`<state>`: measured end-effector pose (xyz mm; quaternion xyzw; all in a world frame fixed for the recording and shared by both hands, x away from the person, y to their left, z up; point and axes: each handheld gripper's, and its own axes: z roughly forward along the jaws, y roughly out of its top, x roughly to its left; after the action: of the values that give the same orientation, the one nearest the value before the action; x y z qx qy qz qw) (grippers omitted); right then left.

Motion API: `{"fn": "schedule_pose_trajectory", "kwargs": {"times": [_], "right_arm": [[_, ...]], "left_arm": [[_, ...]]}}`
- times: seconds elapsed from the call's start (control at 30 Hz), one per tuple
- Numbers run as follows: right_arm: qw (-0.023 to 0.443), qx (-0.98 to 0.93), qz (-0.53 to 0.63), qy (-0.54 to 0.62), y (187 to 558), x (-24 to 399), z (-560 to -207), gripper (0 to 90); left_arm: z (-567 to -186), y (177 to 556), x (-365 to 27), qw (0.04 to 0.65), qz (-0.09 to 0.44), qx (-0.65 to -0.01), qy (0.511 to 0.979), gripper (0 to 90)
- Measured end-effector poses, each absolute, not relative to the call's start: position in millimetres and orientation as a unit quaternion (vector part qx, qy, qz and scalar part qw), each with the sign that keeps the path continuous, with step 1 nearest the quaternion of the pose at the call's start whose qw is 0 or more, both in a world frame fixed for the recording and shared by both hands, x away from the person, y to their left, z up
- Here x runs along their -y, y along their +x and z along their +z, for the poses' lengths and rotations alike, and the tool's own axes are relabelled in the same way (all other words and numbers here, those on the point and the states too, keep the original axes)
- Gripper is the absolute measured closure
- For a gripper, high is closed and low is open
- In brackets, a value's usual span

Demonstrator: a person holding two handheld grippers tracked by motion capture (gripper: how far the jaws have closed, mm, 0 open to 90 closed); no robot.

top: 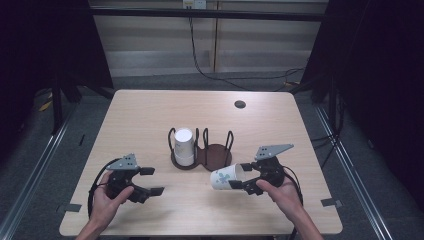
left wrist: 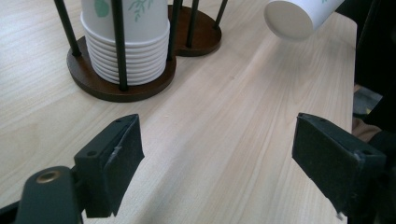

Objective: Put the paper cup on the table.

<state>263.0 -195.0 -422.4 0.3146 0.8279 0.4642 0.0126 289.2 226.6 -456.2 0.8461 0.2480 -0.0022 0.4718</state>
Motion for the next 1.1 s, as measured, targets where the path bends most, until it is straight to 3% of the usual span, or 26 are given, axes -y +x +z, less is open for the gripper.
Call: {"fn": "schedule_pose_trajectory", "kwargs": {"times": [1.1], "right_arm": [[0.060,-0.855,0.353,0.374,308,234,-409,27.5]], "left_arm": [[-457,290,-230,0.463,0.024,-0.250,0.850,16.4]]}}
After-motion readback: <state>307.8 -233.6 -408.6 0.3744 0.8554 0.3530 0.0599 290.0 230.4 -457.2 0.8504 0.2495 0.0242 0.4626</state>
